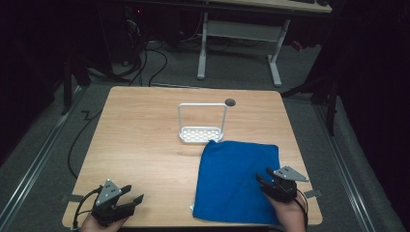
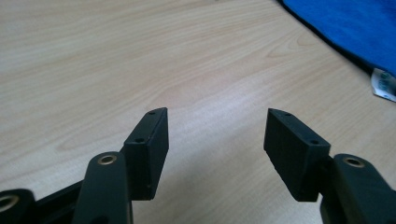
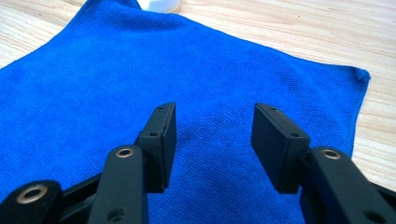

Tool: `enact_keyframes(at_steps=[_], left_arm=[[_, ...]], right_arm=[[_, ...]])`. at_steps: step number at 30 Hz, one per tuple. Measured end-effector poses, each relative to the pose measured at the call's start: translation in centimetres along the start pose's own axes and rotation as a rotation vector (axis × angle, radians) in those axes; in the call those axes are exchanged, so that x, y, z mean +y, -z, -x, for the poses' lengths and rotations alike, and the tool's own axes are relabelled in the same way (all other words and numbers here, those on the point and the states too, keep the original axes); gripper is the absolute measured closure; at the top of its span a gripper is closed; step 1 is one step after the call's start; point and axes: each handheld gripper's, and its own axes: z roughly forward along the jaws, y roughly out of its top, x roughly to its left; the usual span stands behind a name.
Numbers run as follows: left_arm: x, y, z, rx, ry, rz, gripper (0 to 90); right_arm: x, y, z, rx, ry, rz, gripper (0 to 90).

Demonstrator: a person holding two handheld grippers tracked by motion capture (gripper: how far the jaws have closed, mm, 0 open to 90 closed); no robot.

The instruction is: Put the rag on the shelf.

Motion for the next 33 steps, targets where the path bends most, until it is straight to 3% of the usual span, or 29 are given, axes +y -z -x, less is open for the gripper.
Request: enact_keyframes(at_steps=[3, 6, 9, 16, 19, 23, 27, 29, 33], left_arm=[[-0.1, -0.2, 0.1, 0.005, -0.014, -0.015, 41.1], [0.1, -0.7, -0.1, 0.0, -0.007, -0.02, 41.0], [0.1, -0.8, -0.6, 0.0, 0.014, -0.013, 41.2], [-0.2, -0.3, -0.9, -0.003, 0.038, 0.0, 42.3], [0.4, -1.1, -0.7, -0.022, 0.03, -0.003, 42.8], [2.5, -3.1, 0.4, -0.113, -0.003, 0.0, 49.2], [5.1, -6.5, 2.5, -0.261, -0.034, -0.027, 63.6], [6.4, -8.4, 3.7, -0.297, -0.063, -0.052, 72.8], [9.0, -11.2, 6.8, -0.329, -0.168, -0.055, 85.3]], right_arm=[[0.0, -0.1, 0.3, -0.01, 0.003, 0.003, 52.5], [-0.3, 0.2, 1.2, -0.011, -0.043, -0.001, 56.6], [-0.2, 0.4, 1.5, -0.025, -0.059, 0.011, 59.5], [-0.1, 0.2, 1.7, -0.025, -0.063, 0.012, 60.6], [-0.1, 0.2, 1.7, -0.019, -0.067, 0.01, 60.8], [-0.2, 0.1, 1.9, -0.015, -0.061, 0.004, 62.6], [-0.4, 0.0, 2.3, -0.013, -0.066, -0.005, 67.3], [-0.5, 0.0, 2.5, -0.017, -0.062, -0.013, 72.8], [-0.7, 0.1, 3.1, -0.014, -0.064, -0.025, 81.1]])
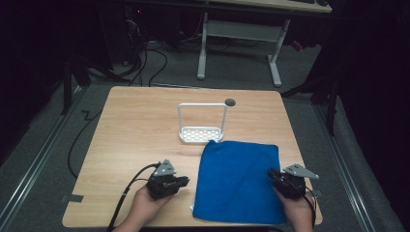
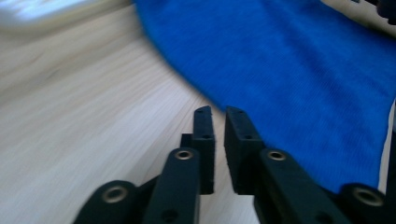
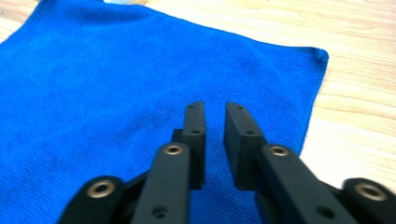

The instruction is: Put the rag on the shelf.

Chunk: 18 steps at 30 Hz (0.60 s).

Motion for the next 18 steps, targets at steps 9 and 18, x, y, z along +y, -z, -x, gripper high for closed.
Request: enact_keyframes(at_steps=[9, 18], left_arm=[[2.4, -5.4, 1.8, 0.003, -0.097, -0.13, 90.0], [0.5, -4.4, 1.9, -0.019, -0.083, -0.142, 90.0]], right_arm=[[-0.3, -0.9, 0.9, -0.019, 0.041, -0.07, 90.0], [-0.7, -1.3, -0.4, 0.028, 0.064, -0.139, 90.0]])
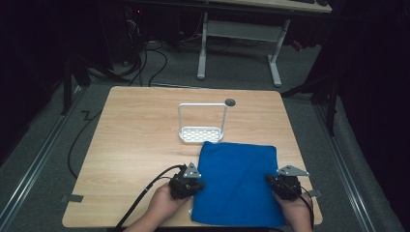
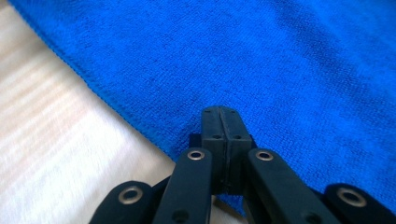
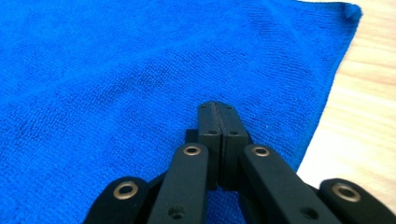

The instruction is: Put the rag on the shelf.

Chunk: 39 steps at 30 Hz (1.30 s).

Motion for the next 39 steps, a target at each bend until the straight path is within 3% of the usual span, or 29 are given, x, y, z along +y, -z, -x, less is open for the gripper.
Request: enact_keyframes(at_steps=[6, 11, 13, 15, 17, 20, 23, 25, 27, 29, 35, 39], left_arm=[[-2.7, 2.4, 0.5, -0.017, 0.001, 0.005, 90.0], [-4.9, 4.3, 0.1, -0.062, 0.061, 0.021, 89.6], [-5.3, 4.9, 0.1, -0.059, 0.071, 0.016, 86.8], [-5.2, 5.3, -0.3, -0.036, 0.074, 0.022, 82.1], [-4.7, 5.4, -1.1, 0.0, 0.092, 0.061, 74.9], [-3.2, 5.1, -3.0, 0.035, 0.154, 0.128, 68.3], [-2.0, 4.2, -4.3, 0.054, 0.178, 0.151, 64.5], [-1.6, 3.3, -4.7, 0.066, 0.196, 0.138, 64.3], [-1.6, 2.3, -4.6, 0.093, 0.171, 0.093, 64.9], [-1.9, 2.1, -4.4, 0.116, 0.127, 0.086, 65.8], [-2.5, 2.7, -4.1, 0.145, 0.097, 0.072, 65.9], [-3.4, 3.8, -4.1, 0.139, 0.086, 0.055, 65.9]], right_arm=[[0.1, 0.3, -2.4, 0.039, 0.042, -0.025, 90.0], [0.6, -0.1, -4.0, 0.093, 0.076, -0.033, 89.7], [0.8, -0.2, -4.4, 0.1, 0.085, -0.015, 88.2], [1.1, -0.2, -4.3, 0.097, 0.082, 0.006, 86.8], [1.5, -0.4, -3.9, 0.087, 0.055, 0.025, 83.7], [1.9, -1.2, -3.2, 0.061, 0.032, 0.034, 81.1], [2.3, -1.9, -2.3, 0.022, -0.004, 0.044, 80.4], [2.4, -2.3, -1.9, -0.001, -0.02, 0.034, 80.9], [2.4, -2.5, -1.7, -0.004, -0.025, 0.029, 81.0], [2.3, -2.6, -1.8, -0.002, -0.007, 0.027, 80.9], [2.1, -2.5, -2.5, 0.014, 0.023, 0.03, 81.2], [2.0, -2.3, -3.5, 0.041, 0.057, 0.022, 81.1]])
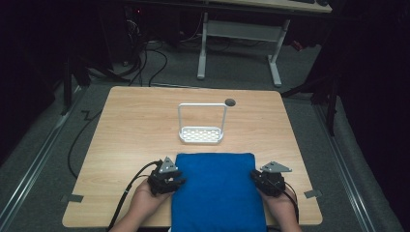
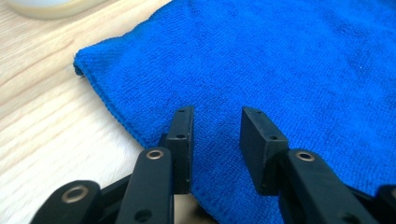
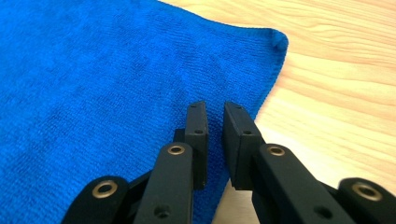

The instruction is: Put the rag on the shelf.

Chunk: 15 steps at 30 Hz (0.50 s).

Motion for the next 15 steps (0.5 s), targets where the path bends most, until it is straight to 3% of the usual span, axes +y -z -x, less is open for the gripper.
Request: enact_keyframes(at_steps=[8, 15], left_arm=[[-2.0, 2.8, -1.0, 0.001, 0.047, -0.031, 65.9], [-3.5, 4.3, -1.1, -0.026, 0.092, -0.023, 65.9]], right_arm=[[-0.1, 0.2, -2.5, 0.088, 0.06, -0.003, 80.8], [0.0, 0.2, -3.8, 0.127, 0.113, -0.007, 80.6]])
